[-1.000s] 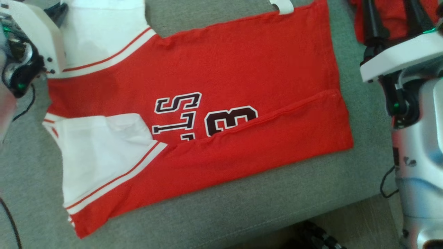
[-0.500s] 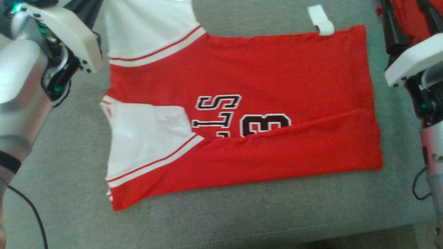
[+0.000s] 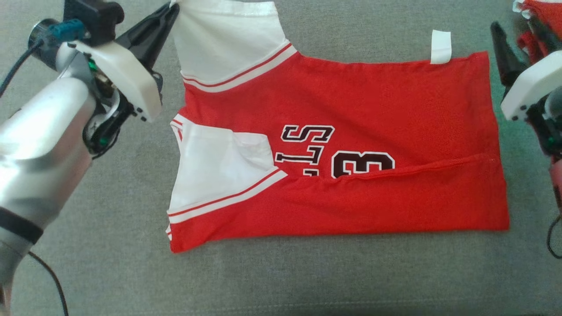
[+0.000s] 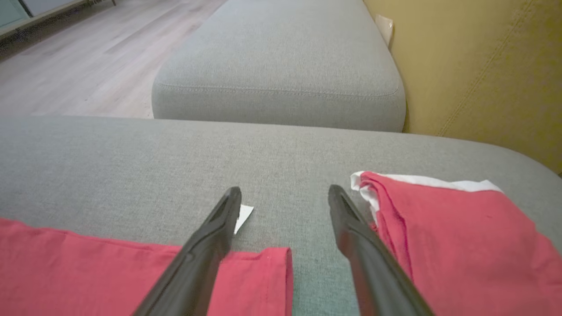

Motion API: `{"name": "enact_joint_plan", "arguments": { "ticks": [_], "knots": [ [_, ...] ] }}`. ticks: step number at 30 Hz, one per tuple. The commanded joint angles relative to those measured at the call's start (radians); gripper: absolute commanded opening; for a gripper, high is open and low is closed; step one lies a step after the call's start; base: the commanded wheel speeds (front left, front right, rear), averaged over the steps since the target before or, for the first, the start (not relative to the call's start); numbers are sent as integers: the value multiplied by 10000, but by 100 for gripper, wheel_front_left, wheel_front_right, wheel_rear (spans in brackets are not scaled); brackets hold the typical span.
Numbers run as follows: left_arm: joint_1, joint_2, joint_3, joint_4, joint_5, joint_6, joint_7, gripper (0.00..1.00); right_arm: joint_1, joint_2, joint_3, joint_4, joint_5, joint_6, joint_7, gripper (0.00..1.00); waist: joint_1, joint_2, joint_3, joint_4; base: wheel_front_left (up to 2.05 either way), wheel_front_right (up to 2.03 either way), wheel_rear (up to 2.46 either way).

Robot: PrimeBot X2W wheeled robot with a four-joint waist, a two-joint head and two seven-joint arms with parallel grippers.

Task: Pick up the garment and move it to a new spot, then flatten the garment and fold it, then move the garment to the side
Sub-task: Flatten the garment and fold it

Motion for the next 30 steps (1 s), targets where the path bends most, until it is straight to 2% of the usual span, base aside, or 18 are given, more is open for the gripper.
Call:
{"name": "enact_joint_plan", "arguments": {
  "ticks": [1, 9, 18, 23, 26, 27, 28, 29, 30],
  "knots": [
    [-304, 502, 405, -264, 72, 123, -37, 0, -206, -242, 233, -153, 133, -9, -62, 100, 0, 0, -24, 24, 0, 0, 0],
    [-50, 685, 332, -935, 37, 396, 112, 0, -336, -579, 1032, 635, 664, -9, 304, 100, 0, 0, 27, 118, 0, 0, 0],
    [-191, 640, 301, -1602, 64, 580, 234, 0, -894, -764, 1553, 1602, 1224, -9, 424, 100, 0, 0, 495, 449, 0, 0, 0],
    [-302, 615, 302, -1731, 72, 605, 255, 0, -1265, -863, 1822, 2284, 1374, -9, 890, 100, 0, 0, 732, 582, 0, 0, 0],
    [-332, 620, 296, -1670, 66, 602, 256, 0, -1387, -852, 2088, 2753, 1560, -9, 1648, 100, 0, 0, 781, 594, 0, 0, 0],
    [-343, 627, 298, -1636, 60, 597, 254, 0, -1420, -852, 2191, 2827, 1653, -9, 1886, 91, 0, 0, 789, 582, 0, 0, 0],
    [-358, 630, 301, -1593, 50, 587, 253, 0, -1463, -863, 2268, 2863, 1746, -9, 2054, 53, 0, 0, 797, 572, 0, 0, 0],
    [-374, 630, 304, -1544, 42, 580, 253, 0, -1519, -894, 2342, 2852, 1823, -9, 2142, 0, 0, 0, 804, 561, 0, 0, 0],
    [-400, 638, 303, -1484, 51, 588, 258, 0, -1597, -937, 2391, 2812, 1889, -9, 2141, 0, 0, 0, 813, 544, 0, 0, 0]
  ]
}}
